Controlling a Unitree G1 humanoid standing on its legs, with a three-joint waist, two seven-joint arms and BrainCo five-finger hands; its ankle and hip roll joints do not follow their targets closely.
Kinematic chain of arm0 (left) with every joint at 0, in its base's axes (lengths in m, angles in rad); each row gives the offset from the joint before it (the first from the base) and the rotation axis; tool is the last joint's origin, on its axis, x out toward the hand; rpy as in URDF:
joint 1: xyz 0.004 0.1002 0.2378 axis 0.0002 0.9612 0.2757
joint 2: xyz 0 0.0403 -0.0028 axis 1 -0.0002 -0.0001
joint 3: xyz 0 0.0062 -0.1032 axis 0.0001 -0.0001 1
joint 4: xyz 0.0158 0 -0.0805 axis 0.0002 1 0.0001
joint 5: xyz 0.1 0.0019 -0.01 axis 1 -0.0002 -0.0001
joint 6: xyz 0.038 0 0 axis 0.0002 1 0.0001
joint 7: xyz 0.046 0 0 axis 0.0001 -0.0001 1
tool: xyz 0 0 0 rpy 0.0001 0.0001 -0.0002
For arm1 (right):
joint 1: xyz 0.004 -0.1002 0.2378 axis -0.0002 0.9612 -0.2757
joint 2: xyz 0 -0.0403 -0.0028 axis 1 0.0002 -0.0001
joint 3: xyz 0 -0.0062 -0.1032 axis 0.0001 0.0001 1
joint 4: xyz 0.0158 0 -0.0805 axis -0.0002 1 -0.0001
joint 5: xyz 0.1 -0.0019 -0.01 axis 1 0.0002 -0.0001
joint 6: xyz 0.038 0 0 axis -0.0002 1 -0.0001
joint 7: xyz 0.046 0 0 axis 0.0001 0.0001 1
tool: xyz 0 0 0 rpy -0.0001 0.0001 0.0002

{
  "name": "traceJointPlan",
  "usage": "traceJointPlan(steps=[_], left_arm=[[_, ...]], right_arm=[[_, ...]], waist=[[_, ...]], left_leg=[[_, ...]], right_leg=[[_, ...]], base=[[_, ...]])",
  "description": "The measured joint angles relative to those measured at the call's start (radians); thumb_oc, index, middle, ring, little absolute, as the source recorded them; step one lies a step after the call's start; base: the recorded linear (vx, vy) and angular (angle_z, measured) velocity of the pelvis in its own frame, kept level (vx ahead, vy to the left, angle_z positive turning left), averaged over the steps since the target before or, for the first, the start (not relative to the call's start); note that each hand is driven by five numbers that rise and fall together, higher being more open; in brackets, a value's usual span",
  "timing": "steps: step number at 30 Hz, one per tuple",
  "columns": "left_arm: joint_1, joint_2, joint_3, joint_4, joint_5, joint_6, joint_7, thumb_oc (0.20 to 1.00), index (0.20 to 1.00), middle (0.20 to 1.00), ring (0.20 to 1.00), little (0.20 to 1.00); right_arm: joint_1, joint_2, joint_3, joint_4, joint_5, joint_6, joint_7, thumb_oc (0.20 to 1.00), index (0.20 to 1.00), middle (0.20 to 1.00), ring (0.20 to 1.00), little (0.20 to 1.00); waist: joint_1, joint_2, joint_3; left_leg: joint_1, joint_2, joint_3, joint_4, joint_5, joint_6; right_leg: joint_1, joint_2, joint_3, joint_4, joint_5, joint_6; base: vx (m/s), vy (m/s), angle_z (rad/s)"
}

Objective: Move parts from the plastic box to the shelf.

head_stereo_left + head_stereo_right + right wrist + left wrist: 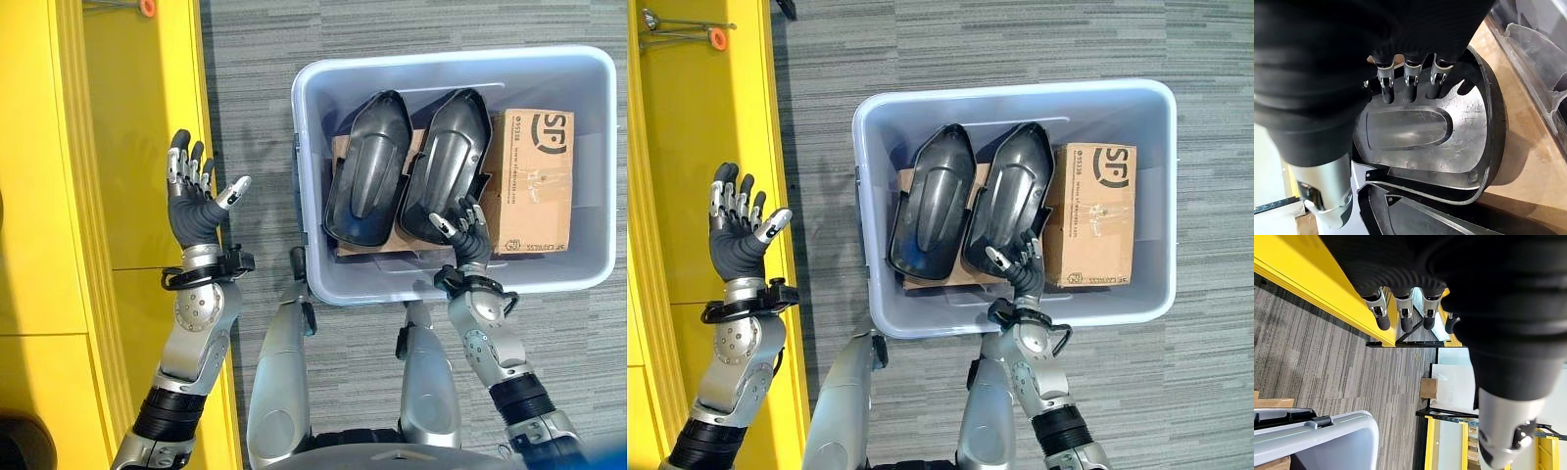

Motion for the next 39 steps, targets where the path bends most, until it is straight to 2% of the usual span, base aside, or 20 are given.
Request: traceJointPlan(steps=[7,14,39], left_arm=[[-0.003,0.000,0.000,0.000,0.000,0.000,0.001,1.000,1.000,1.000,1.000,1.000],[-0.007,0.000,-0.001,0.000,0.000,0.000,0.003,1.000,1.000,1.000,1.000,1.000],[-0.004,0.000,-0.001,0.000,-0.001,0.000,0.027,1.000,1.000,1.000,1.000,1.000]], right_arm=[[0.004,-0.002,-0.034,-0.006,-0.003,-0.004,-0.020,1.000,1.000,1.000,1.000,1.000],[0.018,-0.006,-0.043,-0.056,-0.004,-0.036,-0.033,1.000,1.000,1.000,1.000,1.000],[0.026,-0.006,-0.062,-0.051,-0.004,-0.048,-0.078,1.000,1.000,1.000,1.000,1.000]], waist=[[-0.010,0.000,0.000],[-0.008,-0.002,0.001],[-0.012,-0.003,0.001]], left_leg=[[-0.016,0.001,0.002,0.000,0.000,0.000],[-0.027,0.001,0.001,0.002,0.002,0.002],[-0.046,0.002,0.002,-0.002,0.007,0.004]], right_leg=[[-0.017,0.000,0.002,0.001,-0.002,-0.004],[-0.029,0.000,0.001,0.005,0.001,0.001],[-0.053,0.002,0.003,0.010,0.000,0.001]], base=[[0.00,0.000,0.00],[0.00,0.000,0.00],[0.00,0.000,0.00]])
